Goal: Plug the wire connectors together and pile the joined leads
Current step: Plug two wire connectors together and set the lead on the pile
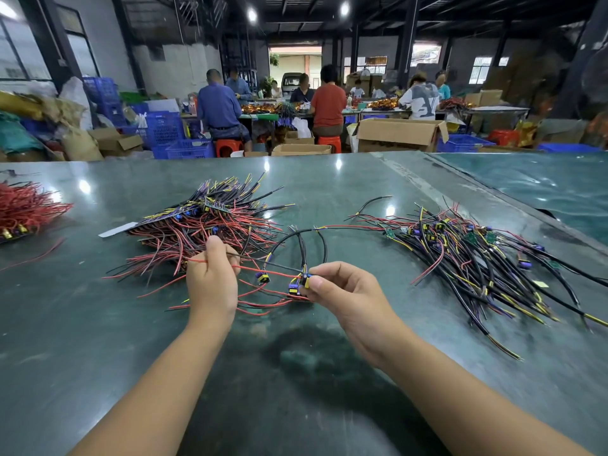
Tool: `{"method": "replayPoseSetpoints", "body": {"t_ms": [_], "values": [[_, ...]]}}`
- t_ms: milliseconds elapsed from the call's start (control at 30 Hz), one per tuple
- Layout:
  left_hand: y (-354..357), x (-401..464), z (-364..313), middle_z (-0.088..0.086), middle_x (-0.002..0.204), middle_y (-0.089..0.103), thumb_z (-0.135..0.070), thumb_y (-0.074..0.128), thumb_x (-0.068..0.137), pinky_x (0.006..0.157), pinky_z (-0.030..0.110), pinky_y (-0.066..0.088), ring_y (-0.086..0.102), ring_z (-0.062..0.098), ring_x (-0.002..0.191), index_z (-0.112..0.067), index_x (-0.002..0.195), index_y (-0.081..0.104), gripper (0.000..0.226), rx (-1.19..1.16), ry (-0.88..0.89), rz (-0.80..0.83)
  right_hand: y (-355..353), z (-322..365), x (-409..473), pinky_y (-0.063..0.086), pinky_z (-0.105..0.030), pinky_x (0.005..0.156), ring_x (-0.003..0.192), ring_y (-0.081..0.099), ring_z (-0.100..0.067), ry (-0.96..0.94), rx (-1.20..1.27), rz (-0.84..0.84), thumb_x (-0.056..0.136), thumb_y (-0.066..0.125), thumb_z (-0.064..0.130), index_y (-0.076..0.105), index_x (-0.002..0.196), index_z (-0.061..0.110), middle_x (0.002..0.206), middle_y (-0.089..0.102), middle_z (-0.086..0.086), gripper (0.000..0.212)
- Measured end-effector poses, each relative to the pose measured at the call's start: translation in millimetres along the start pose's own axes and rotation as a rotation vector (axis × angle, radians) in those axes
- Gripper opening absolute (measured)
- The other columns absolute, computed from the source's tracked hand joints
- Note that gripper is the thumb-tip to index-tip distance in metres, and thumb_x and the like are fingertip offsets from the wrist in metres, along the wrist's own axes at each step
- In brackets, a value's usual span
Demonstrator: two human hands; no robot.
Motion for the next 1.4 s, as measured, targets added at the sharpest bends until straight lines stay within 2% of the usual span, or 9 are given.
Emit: {"method": "replayPoseSetpoints", "body": {"t_ms": [167,333,567,733,900,1067,1133,1267,1400], "values": [[-8,4,5,-0.01,0.039,0.042,-0.019,0.033,0.097,0.041,0.019,0.026,0.034,0.003,0.036,-0.015,0.053,0.042,0.045,-0.117,-0.093,-0.045,-4,5,0,0.056,-0.024,0.079,0.074,0.07,-0.019,0.004,0.081,-0.01,0.086,0.056,-0.006,0.062,0.087,0.001,0.079,0.068,-0.009,0.009],[9,1,26,-0.007,0.038,0.031,-0.025,0.03,0.102,0.038,0.015,0.017,0.02,0.007,0.032,-0.013,0.057,0.036,0.048,-0.31,-0.316,0.082,-9,7,0,0.057,-0.024,0.077,0.072,0.069,-0.018,0.044,0.177,-0.036,0.084,0.057,-0.006,0.061,0.086,-0.001,0.074,0.067,-0.007,0.007],[10,2,18,-0.011,0.038,0.032,-0.023,0.035,0.099,0.037,0.015,0.023,0.025,0.005,0.034,-0.022,0.043,0.039,0.056,-0.074,-0.181,0.103,4,3,-4,0.058,-0.024,0.071,0.067,0.069,-0.017,0.232,0.492,0.06,0.072,0.061,0.004,0.071,0.075,0.006,0.074,0.07,-0.009,0.011],[23,-4,19,-0.008,0.04,0.029,-0.038,0.033,0.102,0.038,0.016,0.022,0.023,0.007,0.035,-0.014,0.055,0.036,0.053,-0.199,-0.271,0.23,10,15,-5,0.057,-0.023,0.07,0.068,0.069,-0.014,0.218,0.386,0.121,0.072,0.062,0.006,0.073,0.073,0.011,0.073,0.07,-0.005,0.012],[34,-16,13,-0.005,0.052,0.052,-0.074,0.031,0.072,0.043,0.018,0.037,0.044,0.008,0.043,-0.017,0.076,0.055,0.062,-0.251,-0.362,0.368,-31,42,12,0.053,-0.015,0.058,0.059,0.065,-0.008,0.041,0.419,-0.168,0.072,0.063,0.004,0.068,0.078,0.008,0.069,0.07,-0.003,0.009],[35,-20,10,-0.004,0.059,0.058,-0.07,0.035,0.076,0.047,0.02,0.041,0.047,0.007,0.046,-0.018,0.089,0.057,0.058,-0.288,-0.377,0.376,-121,71,21,0.054,-0.015,0.064,0.058,0.065,-0.008,-0.165,0.463,-0.594,0.088,0.058,-0.004,0.059,0.083,0.007,0.063,0.068,-0.002,0.013],[35,-20,13,-0.005,0.059,0.058,-0.057,0.036,0.092,0.048,0.02,0.041,0.047,0.006,0.046,-0.017,0.09,0.057,0.044,-0.272,-0.384,0.372,-151,79,18,0.053,-0.017,0.07,0.067,0.063,-0.012,-0.179,0.235,-0.706,0.088,0.06,-0.001,0.061,0.087,0.007,0.074,0.066,-0.006,0.008],[26,-10,11,-0.004,0.066,0.059,-0.017,0.051,0.096,0.051,0.014,0.042,0.053,0.005,0.054,-0.019,0.083,0.058,0.014,0.095,-0.165,0.302,-188,90,4,0.028,-0.032,0.099,0.119,0.046,-0.032,0.054,-1.002,-0.93,0.083,0.063,0.015,0.056,0.125,0.007,0.125,0.054,-0.018,0.043],[28,-12,10,-0.007,0.076,0.063,-0.011,0.059,0.087,0.071,0.025,0.044,0.057,0.011,0.072,-0.025,0.083,0.06,0.015,0.588,0.092,0.364,-148,91,8,0.014,-0.028,0.1,0.128,0.022,-0.036,-0.077,-1.302,-0.833,0.084,0.057,0.018,0.057,0.124,0.011,0.139,0.036,-0.021,0.041]]}}
Point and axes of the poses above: each hand's wrist, its own x-axis towards the middle knuckle, its own y-axis out of the palm, z = x × y, the point moved 10 cm from there along x, towards the middle knuckle
